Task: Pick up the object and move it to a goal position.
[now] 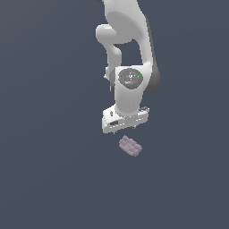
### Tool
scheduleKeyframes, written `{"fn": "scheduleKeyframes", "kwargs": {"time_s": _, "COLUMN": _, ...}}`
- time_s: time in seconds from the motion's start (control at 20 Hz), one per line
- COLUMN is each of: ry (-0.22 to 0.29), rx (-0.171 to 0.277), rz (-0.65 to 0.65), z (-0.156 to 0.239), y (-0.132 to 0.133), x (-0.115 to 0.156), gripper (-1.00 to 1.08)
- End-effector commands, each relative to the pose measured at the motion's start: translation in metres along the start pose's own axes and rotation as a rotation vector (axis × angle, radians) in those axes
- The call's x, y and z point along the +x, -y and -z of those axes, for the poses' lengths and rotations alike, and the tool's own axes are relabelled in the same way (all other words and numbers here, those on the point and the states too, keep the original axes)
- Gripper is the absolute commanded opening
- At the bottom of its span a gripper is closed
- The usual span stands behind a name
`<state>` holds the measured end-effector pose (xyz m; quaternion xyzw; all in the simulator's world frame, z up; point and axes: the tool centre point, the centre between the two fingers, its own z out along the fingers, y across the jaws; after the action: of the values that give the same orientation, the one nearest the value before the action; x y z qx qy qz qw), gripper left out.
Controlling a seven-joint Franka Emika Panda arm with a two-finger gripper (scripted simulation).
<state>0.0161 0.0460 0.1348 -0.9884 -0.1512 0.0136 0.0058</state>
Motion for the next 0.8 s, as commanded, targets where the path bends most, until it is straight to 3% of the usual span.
{"fn": "scheduleKeyframes", "kwargs": {"time_s": 0.0, "ry": -0.002, "rx": -0.005, "rz": 0.078, "z": -0.008, "y": 0.002, "x": 0.007, "gripper": 1.00}}
{"fn": "scheduleKeyframes", "kwargs": {"time_s": 0.75, "ry": -0.016, "rx": -0.020, "rz": 0.490, "z": -0.052, "y": 0.017, "x": 0.041, "gripper": 1.00}}
